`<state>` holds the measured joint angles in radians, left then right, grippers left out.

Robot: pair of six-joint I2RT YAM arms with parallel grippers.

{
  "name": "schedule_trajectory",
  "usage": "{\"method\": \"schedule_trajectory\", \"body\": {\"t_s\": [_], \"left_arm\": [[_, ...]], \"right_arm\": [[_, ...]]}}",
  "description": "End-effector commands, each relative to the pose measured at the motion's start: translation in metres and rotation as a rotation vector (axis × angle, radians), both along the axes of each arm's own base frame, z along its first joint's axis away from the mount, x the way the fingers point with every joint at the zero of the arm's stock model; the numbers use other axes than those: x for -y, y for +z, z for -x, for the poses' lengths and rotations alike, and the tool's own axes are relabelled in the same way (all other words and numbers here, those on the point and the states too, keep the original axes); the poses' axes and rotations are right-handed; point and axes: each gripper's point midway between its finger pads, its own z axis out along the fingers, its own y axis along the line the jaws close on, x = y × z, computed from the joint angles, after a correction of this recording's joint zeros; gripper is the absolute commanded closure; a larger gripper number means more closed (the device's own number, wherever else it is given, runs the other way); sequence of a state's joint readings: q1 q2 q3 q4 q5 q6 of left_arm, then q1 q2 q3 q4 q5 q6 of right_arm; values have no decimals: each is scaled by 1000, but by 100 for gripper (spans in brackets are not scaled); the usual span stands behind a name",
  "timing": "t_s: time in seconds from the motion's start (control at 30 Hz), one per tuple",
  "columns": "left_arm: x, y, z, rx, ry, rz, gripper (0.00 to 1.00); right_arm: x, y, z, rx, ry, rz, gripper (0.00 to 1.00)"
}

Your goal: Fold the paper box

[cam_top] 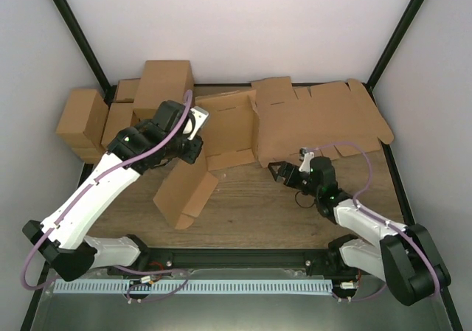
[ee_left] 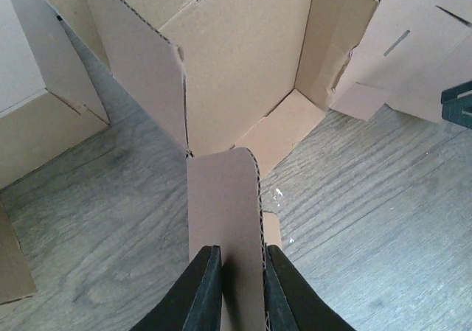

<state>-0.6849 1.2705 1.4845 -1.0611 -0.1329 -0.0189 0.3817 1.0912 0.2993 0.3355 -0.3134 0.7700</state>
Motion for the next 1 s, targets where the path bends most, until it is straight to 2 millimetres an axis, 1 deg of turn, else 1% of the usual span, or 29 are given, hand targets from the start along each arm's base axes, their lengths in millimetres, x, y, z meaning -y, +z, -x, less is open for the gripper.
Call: {"method": "schedule_trajectory", "body": {"t_s": [0.0, 0.13, 0.2, 0.27, 0.33, 0.37, 0.4, 0.47, 0.5, 0.53, 0.6, 0.67, 0.73, 0.8, 0.87, 0.97], "left_arm": [[1, -14, 6, -58, -30, -36, 84], [-4, -16, 8, -56, -12, -37, 84], [-4, -17, 11, -59, -17, -26, 84], [-5, -19, 13, -64, -13, -20, 84], [-5, -19, 14, -64, -12, -14, 83], [-5, -19, 14, -64, -13, -10, 81], [-3, -18, 15, -60, -18, -3, 77], [1, -15, 15, -54, -35, 21, 67], [3, -11, 15, -46, -41, 39, 61], [4, -5, 15, -32, -39, 59, 56], [6, 13, 13, 20, -32, 111, 51], [0, 39, 10, 93, 12, 166, 45], [-9, 69, 9, 179, 62, 241, 37], [-18, 90, 7, 227, 98, 304, 34], [-29, 100, 0, 244, 129, 322, 34], [-48, 99, -16, 252, 203, 302, 35]], "right_arm": [[-23, 62, -5, 192, 191, 53, 9], [-32, 106, -25, 276, 220, 84, 7], [-33, 127, -43, 292, 211, 102, 5], [-31, 141, -62, 280, 201, 102, 5], [-30, 155, -78, 283, 216, 67, 5], [-30, 160, -86, 282, 224, 50, 5], [-30, 164, -92, 284, 233, 36, 5], [-34, 173, -104, 294, 251, 21, 7], [-37, 175, -109, 296, 259, 14, 7], [-41, 178, -111, 299, 275, 1, 8], [-44, 184, -117, 307, 284, -17, 8], [-47, 186, -122, 312, 292, -30, 9], [-51, 185, -125, 305, 311, -39, 10], [-54, 182, -127, 297, 332, -42, 12], [-55, 181, -129, 299, 340, -39, 12], [-57, 179, -129, 297, 357, -35, 12]]}}
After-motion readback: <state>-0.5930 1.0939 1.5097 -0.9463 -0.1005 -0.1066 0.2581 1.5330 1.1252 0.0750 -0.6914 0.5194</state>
